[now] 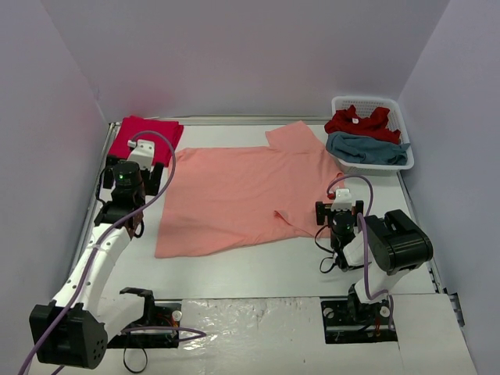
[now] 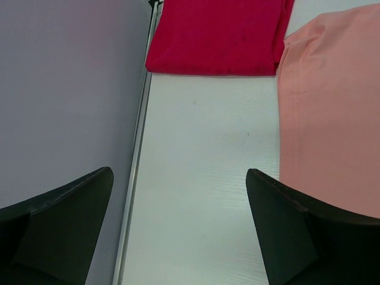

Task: Fold and stack the t-shirts
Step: Grap the side of the flattened tshirt closest away from the robot with both arms

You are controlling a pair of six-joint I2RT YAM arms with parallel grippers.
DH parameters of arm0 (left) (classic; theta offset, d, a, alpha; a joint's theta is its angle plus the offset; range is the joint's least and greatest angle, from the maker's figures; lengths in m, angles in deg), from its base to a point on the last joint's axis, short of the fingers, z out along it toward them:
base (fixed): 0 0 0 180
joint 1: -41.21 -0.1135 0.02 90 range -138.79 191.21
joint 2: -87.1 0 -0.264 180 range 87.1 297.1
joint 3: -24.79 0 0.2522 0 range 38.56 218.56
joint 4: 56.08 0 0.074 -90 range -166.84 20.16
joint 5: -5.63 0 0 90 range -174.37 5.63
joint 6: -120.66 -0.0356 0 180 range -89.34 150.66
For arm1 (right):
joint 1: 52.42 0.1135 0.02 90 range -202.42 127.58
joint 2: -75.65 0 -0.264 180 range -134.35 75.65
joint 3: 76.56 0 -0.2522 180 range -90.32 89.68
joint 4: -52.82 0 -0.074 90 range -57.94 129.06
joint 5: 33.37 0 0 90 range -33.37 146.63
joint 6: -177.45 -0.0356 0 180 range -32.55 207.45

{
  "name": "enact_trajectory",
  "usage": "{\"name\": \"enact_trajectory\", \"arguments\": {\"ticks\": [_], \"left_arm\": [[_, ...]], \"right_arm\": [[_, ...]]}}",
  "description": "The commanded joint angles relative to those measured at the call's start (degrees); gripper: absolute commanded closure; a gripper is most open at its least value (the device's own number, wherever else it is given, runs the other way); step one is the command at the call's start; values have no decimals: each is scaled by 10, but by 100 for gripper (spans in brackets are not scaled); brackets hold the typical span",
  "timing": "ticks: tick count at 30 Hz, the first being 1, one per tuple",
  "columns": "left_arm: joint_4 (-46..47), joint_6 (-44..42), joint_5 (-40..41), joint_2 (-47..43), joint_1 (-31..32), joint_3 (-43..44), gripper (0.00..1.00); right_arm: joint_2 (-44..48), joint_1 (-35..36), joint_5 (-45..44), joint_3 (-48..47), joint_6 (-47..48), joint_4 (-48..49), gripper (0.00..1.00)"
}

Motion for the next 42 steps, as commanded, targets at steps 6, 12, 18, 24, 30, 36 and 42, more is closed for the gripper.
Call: {"name": "enact_trajectory", "arguments": {"ticks": [6, 12, 18, 24, 30, 36, 42], "left_arm": [[35, -16, 6, 1, -29, -8, 6], [36, -13, -3, 6, -29, 0, 6], [39, -11, -10, 14, -29, 0, 6], [36, -8, -19, 15, -28, 0, 6], [45, -11, -20, 8, -26, -10, 6], [30, -12, -32, 9, -24, 0, 6], [13, -18, -61, -5, -24, 5, 6]], "right_arm": [[1, -15, 8, -5, -5, 244, 0], [8, -16, 5, -12, -8, 225, 0], [11, -16, 6, -9, -6, 231, 0], [175, -2, 0, -102, -27, -98, 0], [269, 0, 66, -160, -26, -312, 0], [317, 0, 165, -232, -18, -553, 0], [331, 0, 298, -337, 71, -764, 0]]}}
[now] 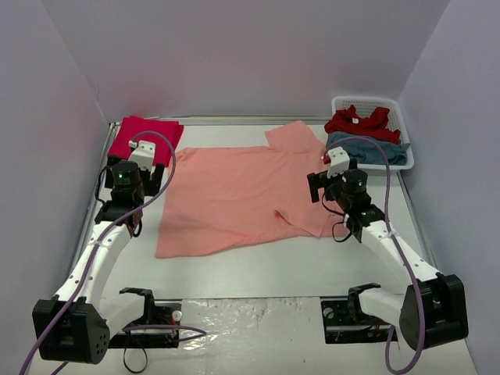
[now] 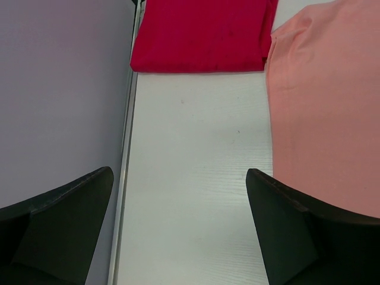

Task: Fold and stack the t-shirts
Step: Grap the side of the flattened tshirt closest away from the robot with both arms

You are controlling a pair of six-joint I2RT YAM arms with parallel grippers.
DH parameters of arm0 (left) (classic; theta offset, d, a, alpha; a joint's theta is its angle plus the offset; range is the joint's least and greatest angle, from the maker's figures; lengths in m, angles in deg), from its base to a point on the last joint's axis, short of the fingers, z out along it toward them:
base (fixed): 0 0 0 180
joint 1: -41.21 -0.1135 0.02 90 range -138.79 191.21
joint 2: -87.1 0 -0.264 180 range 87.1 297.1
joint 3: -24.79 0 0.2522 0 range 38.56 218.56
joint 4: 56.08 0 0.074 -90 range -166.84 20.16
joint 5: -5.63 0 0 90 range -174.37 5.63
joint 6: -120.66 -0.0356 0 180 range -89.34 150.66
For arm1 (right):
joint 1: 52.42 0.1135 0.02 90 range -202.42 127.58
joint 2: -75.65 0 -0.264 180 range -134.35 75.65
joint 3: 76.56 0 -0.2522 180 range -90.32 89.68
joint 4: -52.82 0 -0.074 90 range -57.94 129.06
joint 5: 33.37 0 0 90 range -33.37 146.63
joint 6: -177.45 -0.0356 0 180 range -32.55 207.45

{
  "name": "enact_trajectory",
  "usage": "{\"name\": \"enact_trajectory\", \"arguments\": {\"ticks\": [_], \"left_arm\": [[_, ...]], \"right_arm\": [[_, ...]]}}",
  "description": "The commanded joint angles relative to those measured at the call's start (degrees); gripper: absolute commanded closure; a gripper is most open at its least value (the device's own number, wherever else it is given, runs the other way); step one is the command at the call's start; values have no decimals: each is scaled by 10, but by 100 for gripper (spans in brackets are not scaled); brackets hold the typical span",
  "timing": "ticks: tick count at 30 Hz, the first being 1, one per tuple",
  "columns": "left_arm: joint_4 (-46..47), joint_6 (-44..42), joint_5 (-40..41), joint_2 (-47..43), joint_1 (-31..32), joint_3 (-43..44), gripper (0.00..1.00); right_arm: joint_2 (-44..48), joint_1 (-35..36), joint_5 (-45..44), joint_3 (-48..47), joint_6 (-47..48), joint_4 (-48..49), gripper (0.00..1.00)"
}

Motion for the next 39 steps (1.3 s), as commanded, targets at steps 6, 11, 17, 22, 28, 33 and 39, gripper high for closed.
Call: {"name": "enact_trajectory", "arguments": {"ticks": [6, 11, 17, 22, 28, 33, 39], "left_arm": [[-72, -47, -98, -7, 2, 51, 6], [-87, -83, -144, -18, 3, 62, 6], [-167, -76, -143, 12, 5, 121, 6], [-228, -86, -159, 59, 5, 144, 6], [-162, -108, -168, -6, 6, 47, 6], [-154, -122, -186, -45, 7, 16, 6], [-170, -115, -193, -28, 9, 7, 6]], "right_arm": [[33, 5, 9, -128, 56, -208, 0], [-16, 7, 40, -218, 111, -367, 0], [-36, 6, 35, -263, 81, -435, 0], [-30, 11, 92, -255, 101, -446, 0], [-112, 29, 94, -287, 158, -532, 8], [-135, 91, 47, -318, 180, -616, 10], [-152, 171, -18, -312, 177, -643, 21]]}}
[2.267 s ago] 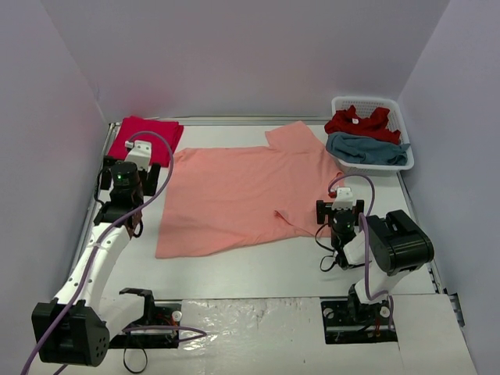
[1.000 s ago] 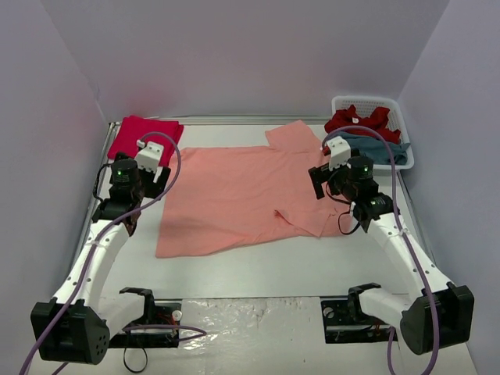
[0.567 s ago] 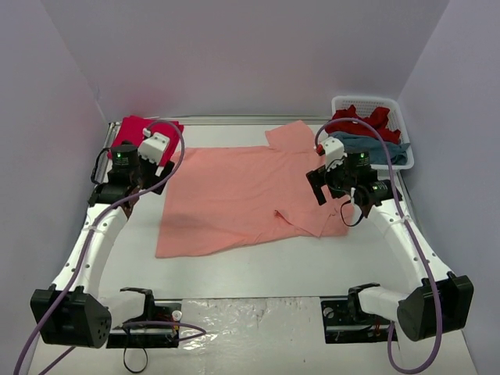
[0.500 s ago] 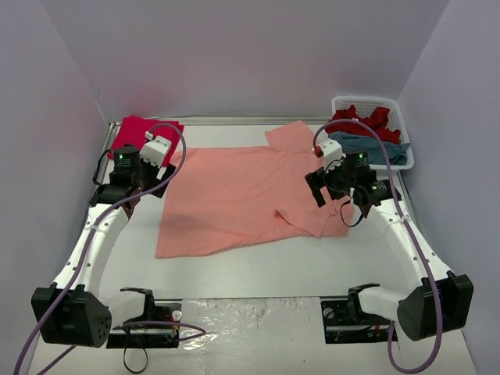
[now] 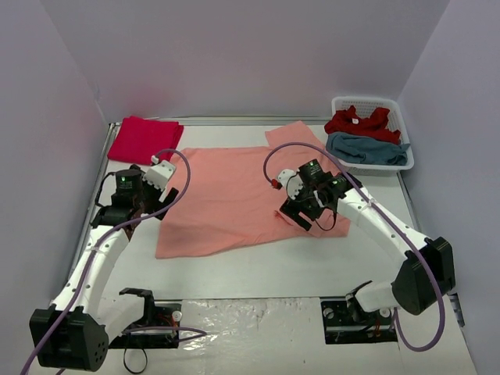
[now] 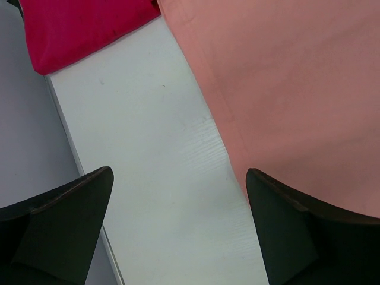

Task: Fold and stack the t-shirts
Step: Grap the side of the flattened tshirt closest away from the robot with both arms

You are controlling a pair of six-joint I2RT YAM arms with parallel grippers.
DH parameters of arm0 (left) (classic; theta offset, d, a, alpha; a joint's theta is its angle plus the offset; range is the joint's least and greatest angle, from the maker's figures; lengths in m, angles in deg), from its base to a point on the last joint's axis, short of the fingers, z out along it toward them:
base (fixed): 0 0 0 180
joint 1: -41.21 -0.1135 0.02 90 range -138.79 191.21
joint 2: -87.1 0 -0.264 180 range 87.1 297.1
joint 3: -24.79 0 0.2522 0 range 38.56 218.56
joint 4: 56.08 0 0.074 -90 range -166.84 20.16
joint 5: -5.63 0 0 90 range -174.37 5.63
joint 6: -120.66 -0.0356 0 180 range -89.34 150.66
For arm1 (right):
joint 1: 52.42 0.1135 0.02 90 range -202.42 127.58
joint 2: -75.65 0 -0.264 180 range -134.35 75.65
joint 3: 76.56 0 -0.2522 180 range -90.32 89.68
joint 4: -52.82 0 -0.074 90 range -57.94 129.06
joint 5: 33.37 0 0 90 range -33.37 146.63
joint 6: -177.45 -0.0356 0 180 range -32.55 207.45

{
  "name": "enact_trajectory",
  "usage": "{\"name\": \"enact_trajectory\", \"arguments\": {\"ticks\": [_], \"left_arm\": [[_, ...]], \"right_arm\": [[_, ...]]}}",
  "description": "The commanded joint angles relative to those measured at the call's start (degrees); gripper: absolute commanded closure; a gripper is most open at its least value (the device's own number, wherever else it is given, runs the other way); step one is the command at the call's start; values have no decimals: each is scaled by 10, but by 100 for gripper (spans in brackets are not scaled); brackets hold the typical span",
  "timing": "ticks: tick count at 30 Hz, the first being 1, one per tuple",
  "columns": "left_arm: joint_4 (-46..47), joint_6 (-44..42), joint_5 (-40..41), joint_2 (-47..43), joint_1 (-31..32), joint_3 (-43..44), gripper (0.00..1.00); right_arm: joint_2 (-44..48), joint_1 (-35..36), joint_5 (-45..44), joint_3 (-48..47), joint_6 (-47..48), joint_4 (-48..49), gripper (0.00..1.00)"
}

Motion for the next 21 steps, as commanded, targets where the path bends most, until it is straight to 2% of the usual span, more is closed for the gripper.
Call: {"name": "enact_trajectory", "arguments": {"ticks": [1, 3, 8, 21], "left_arm": [[3, -4, -17, 1, 3, -2, 6], [-4, -6, -22, 1, 4, -6, 5], [-4, -11, -26, -15, 4, -22, 6], [7, 5, -12, -20, 4, -43, 6]], "right_arm": [[-8, 10, -54, -12, 15, -57, 30], [-9, 14, -60, -5, 21, -65, 39], [-4, 18, -100, 15, 47, -92, 44], [-15, 19, -120, 105, 92, -74, 45]]}}
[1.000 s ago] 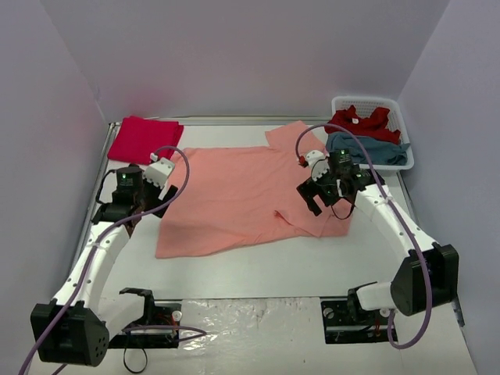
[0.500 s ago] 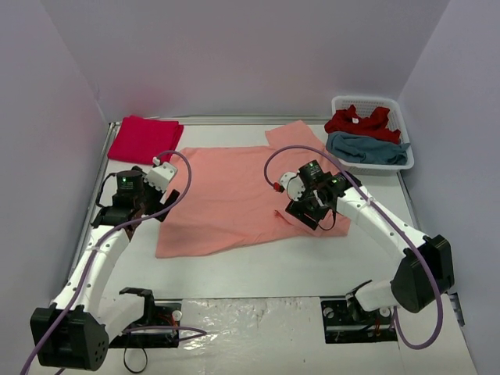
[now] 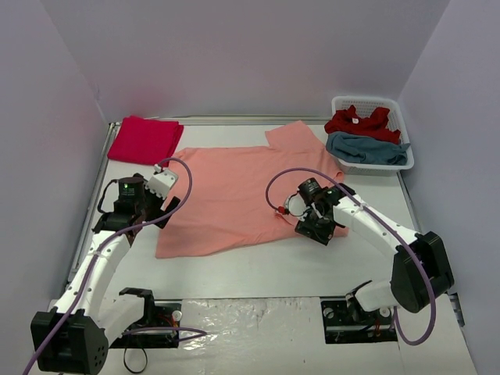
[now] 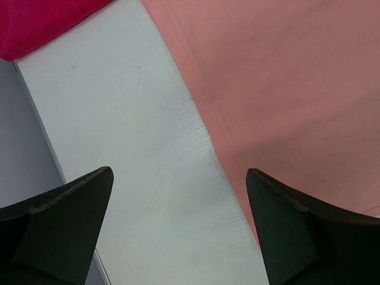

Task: Fold and stack the t-shirts
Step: Grap the side of the flattened tshirt closest away from the robot with both arms

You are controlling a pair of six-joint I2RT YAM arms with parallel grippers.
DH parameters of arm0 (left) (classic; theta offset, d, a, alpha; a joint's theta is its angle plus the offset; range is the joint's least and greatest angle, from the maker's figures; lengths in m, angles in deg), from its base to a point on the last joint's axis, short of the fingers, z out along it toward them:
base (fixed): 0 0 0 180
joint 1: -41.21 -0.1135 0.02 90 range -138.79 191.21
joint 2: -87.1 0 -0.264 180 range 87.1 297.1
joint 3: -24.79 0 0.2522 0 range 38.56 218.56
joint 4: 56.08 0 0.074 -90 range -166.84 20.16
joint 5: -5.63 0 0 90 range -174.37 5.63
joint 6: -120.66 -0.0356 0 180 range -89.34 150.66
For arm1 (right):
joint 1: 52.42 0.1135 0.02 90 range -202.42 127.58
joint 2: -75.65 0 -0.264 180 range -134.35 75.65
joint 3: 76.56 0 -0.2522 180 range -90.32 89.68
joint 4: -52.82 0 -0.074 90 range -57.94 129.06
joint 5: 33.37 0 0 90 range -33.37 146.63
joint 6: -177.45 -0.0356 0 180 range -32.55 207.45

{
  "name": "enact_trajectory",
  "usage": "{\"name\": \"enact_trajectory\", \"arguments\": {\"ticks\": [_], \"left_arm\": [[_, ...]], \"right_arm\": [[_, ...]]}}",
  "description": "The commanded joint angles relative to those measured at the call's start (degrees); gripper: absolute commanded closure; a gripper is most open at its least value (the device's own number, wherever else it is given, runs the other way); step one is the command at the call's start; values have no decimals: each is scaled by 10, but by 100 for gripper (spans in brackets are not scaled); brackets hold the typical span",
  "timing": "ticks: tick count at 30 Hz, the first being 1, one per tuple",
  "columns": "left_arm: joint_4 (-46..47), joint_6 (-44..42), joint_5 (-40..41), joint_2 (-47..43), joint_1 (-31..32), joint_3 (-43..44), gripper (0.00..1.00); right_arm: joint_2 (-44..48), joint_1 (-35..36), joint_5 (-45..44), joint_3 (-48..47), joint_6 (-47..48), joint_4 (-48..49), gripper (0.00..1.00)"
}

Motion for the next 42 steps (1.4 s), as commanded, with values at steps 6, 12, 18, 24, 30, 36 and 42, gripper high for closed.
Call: {"name": "enact_trajectory", "arguments": {"ticks": [6, 12, 18, 24, 30, 36, 42], "left_arm": [[17, 18, 0, -2, 4, 0, 6], [13, 15, 13, 1, 4, -1, 6], [17, 15, 16, -1, 4, -6, 6], [18, 17, 18, 2, 5, -7, 6], [23, 17, 20, 6, 5, -11, 6], [24, 16, 22, 4, 5, -15, 6], [25, 17, 21, 4, 5, -17, 6]], "right_arm": [[-40, 3, -1, 19, 25, 14, 48], [-67, 4, 9, 22, 32, 41, 49], [-90, 4, 11, 26, 32, 66, 49], [-119, 4, 12, 30, 32, 94, 50], [-138, 4, 12, 30, 27, 111, 54], [-138, 4, 2, 28, 22, 115, 63], [-132, 4, -13, 22, 13, 114, 65]]}}
